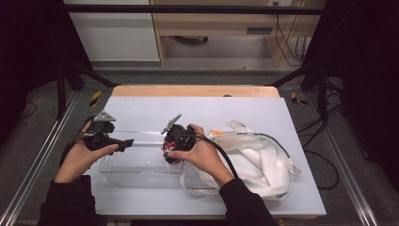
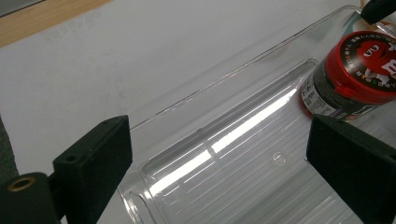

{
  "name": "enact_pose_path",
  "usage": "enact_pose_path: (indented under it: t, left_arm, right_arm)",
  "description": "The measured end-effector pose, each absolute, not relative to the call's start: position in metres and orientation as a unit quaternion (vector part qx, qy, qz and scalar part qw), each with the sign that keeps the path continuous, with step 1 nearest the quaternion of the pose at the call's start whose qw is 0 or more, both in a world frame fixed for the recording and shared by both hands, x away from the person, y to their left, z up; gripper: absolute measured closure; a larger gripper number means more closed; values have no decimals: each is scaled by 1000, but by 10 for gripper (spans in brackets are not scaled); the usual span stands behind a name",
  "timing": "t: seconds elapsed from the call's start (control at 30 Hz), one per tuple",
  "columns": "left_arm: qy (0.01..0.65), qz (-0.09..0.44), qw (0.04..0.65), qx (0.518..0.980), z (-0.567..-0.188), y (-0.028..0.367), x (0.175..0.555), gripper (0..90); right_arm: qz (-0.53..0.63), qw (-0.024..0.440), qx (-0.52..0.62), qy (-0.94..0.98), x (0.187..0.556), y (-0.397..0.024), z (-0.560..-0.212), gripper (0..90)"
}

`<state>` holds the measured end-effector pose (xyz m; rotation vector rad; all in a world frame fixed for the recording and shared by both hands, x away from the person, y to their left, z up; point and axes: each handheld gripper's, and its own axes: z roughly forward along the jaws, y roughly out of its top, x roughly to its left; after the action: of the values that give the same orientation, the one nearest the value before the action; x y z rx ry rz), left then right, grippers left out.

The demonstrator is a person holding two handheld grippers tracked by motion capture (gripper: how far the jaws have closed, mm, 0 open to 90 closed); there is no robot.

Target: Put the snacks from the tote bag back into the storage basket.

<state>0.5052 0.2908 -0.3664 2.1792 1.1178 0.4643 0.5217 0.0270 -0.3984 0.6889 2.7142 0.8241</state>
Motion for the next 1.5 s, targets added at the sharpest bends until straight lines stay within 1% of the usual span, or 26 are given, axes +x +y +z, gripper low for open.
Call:
enact_pose_path:
  t: [0.4, 0.53, 0.67, 0.87, 1.07, 1.17, 1.43, 1.47, 1.5]
  left_arm:
    - [427, 177, 319, 828, -366, 292, 505, 69]
    - [426, 178, 320, 828, -366, 291, 505, 69]
    - [427, 180, 317, 828, -366, 291, 505, 69]
    - [429, 183, 315, 827, -367, 289, 506, 69]
    - [423, 180, 313, 831, -369, 286, 506, 69]
    - [418, 179, 317, 832, -367, 283, 504, 69]
    - [416, 182, 325, 830, -363, 285, 502, 69]
    - [416, 182, 325, 830, -363, 285, 502, 69]
    - [416, 184, 327, 828, -362, 286, 502, 69]
  right_arm:
    - [301, 115, 234, 917, 513, 15, -383, 83]
    - [315, 127, 243, 909, 508, 6, -374, 79]
    - [335, 138, 255, 897, 499, -12, -364, 77]
    - [364, 141, 273, 879, 489, -38, -363, 76]
    - [371, 157, 291, 868, 492, -58, -355, 78]
    - [381, 168, 306, 856, 492, -76, -346, 78]
    - [389, 190, 344, 833, 491, -115, -336, 77]
    - [389, 190, 344, 833, 491, -115, -336, 77]
    - [391, 196, 353, 827, 492, -126, -332, 76]
